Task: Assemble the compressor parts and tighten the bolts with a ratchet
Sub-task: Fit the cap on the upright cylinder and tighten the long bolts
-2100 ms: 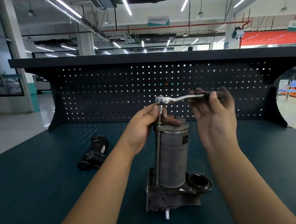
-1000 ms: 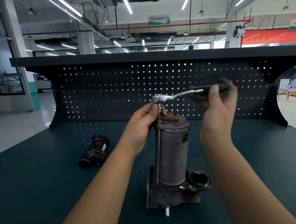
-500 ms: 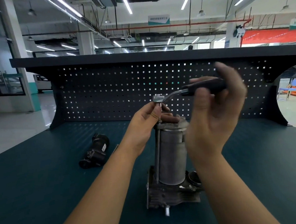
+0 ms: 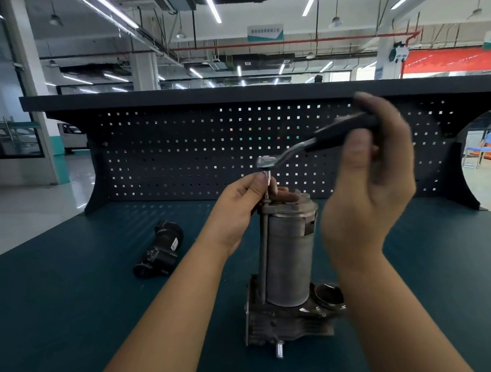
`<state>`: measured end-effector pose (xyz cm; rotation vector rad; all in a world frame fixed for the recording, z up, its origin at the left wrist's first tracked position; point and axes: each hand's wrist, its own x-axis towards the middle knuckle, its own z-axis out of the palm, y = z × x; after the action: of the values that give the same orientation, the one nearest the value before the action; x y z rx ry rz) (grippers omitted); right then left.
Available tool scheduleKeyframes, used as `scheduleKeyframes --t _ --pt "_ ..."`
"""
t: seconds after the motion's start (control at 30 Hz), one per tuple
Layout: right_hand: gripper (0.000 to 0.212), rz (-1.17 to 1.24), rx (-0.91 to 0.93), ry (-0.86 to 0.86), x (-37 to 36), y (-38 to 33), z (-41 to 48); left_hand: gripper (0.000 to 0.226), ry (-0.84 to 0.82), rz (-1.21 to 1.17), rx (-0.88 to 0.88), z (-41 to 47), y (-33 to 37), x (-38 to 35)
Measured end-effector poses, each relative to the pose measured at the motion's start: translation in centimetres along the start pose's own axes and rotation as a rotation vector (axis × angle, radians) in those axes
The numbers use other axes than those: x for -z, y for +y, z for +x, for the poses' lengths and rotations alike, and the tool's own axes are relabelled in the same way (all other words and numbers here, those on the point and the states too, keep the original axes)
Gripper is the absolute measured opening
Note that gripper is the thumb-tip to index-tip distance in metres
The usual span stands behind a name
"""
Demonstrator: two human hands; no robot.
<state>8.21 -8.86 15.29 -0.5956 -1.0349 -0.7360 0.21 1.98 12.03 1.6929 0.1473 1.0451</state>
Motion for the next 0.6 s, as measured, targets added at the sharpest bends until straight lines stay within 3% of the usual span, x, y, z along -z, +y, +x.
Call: scheduleKeyframes --t 0.1,0.2,0.27,0.33,0.4,0.5,0.6 --pt "0.028 -0.021 -0.472 0.194 0.4 2.4 0.6 0.035 -0.049 -0.021 -0.023 0.2 -0.4 0.1" --pt "0.027 0.084 -0.972 0.191 0.5 5.0 0.9 0.034 -0.068 -0.056 -0.028 0.1 -0.1 0.4" --pt "0.023 0.139 -1.108 0.195 0.6 5.7 0.8 0.034 -0.077 -0.032 -0.035 0.1 -0.1 0.2" --pt "0.020 0.113 -0.960 0.213 0.3 4.6 0.5 0.034 -0.065 -0.046 -0.027 0.2 -0.3 0.3" --pt "0.025 0.102 -0.601 0.210 -0.2 2.5 0.2 0.033 -0.029 -0.022 -0.022 0.3 -0.5 0.3" --pt "0.033 0.050 0.006 -0.012 -0.7 0.1 -0.8 0.027 -0.023 -0.071 -0.033 0.2 -0.3 0.2" --pt "0.025 -0.073 0.358 -0.252 -1.8 -1.7 -1.4 0.018 0.010 0.076 -0.044 0.6 -0.2 0.1"
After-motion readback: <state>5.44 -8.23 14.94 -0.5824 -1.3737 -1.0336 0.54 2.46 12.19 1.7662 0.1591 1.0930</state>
